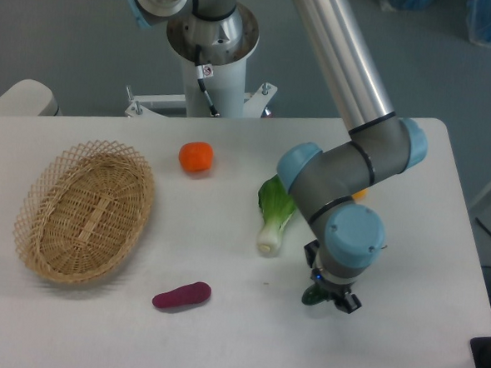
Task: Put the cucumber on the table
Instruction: 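Lower the held green cucumber onto the table beside the bok choy, then open the gripper and lift it away from the cucumber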
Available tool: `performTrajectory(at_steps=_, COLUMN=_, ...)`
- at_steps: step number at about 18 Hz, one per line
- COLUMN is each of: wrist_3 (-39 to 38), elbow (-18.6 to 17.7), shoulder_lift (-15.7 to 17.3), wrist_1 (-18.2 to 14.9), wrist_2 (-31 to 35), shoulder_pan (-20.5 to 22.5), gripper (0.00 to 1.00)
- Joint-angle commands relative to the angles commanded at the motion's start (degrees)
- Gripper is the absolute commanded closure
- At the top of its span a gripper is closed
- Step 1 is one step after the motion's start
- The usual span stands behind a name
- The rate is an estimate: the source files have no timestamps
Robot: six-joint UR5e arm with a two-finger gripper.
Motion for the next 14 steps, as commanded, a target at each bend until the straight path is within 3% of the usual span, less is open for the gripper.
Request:
performTrajectory(at_steps=2, wrist_3=2.2, elbow=-0.6, shoulder_lift=0.3, wrist_1=0.1, wrist_2=0.1, shoulder_pan=0.4, gripper=0.61)
performTrajectory(at_steps=5, wrist_3=2.3, elbow=-3.2, shoulder_lift=1.2, wrist_1=0.8, wrist_2=0.0, shoulder_pan=0.7, gripper=0.09)
performTrajectory(at_steps=6, wrist_3=2.2, elbow=-3.9, shoulder_lift=1.3, wrist_1=2.4, wrist_2=0.1, shoulder_pan=0.7, gripper=0.01)
performTrajectory(at_steps=9, wrist_3=2.1, elbow=-4.7, shoulder_lift=1.7, wrist_1=4.2, wrist_2=0.1, shoulder_pan=0.7, gripper=0.00)
performTrajectory(at_steps=14, wrist_3=2.3, elbow=-1.3, shoulder_lift=1.4, wrist_1=3.3, wrist_2=0.0, shoulder_pan=0.9, gripper=0.00)
